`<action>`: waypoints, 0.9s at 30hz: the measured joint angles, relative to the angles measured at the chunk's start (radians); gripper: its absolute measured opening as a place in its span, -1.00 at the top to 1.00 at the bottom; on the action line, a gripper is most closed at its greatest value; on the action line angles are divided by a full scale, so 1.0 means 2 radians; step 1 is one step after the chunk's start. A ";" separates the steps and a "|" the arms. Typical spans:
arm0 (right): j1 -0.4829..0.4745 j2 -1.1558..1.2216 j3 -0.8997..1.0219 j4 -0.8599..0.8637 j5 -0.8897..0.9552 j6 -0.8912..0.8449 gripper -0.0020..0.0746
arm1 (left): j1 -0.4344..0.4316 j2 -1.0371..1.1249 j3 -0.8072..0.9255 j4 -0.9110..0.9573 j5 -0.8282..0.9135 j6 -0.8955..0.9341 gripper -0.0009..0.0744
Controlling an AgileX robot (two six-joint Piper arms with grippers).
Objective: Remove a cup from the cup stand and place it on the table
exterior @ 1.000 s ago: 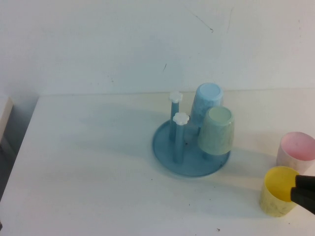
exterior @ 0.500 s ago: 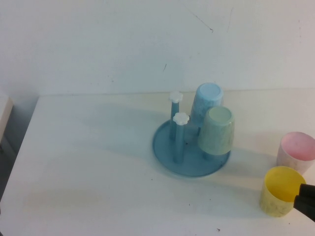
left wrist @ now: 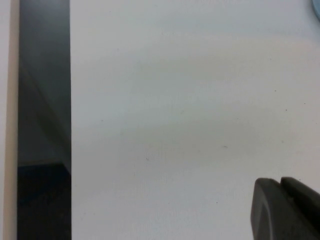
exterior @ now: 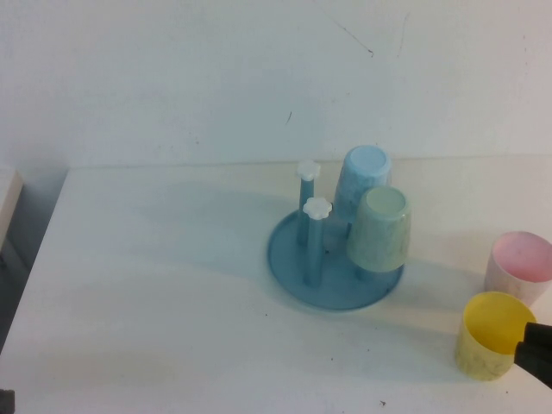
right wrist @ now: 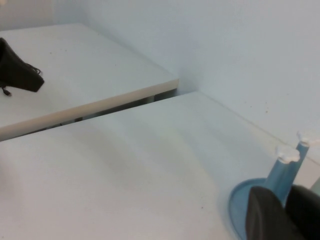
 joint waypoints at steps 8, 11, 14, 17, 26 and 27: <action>0.000 0.001 0.033 -0.051 -0.119 -0.031 0.71 | 0.000 0.000 0.000 0.000 0.001 0.000 0.98; 0.000 -0.001 0.036 -0.061 -0.134 -0.037 0.71 | 0.000 0.000 0.000 0.000 0.001 0.000 0.98; -0.016 -0.018 0.044 -0.069 -0.133 -0.040 0.71 | 0.000 0.000 0.000 0.000 0.001 -0.001 0.98; -0.066 -0.060 0.060 -0.075 -0.119 -0.054 0.71 | 0.000 0.000 0.000 0.000 0.001 -0.001 0.98; -0.251 -0.208 0.117 -0.078 -0.097 -0.069 0.71 | 0.000 0.000 0.000 0.000 0.001 -0.001 0.98; -0.263 -0.217 0.122 -0.078 -0.097 -0.069 0.71 | 0.000 0.000 0.000 0.000 0.001 -0.001 0.98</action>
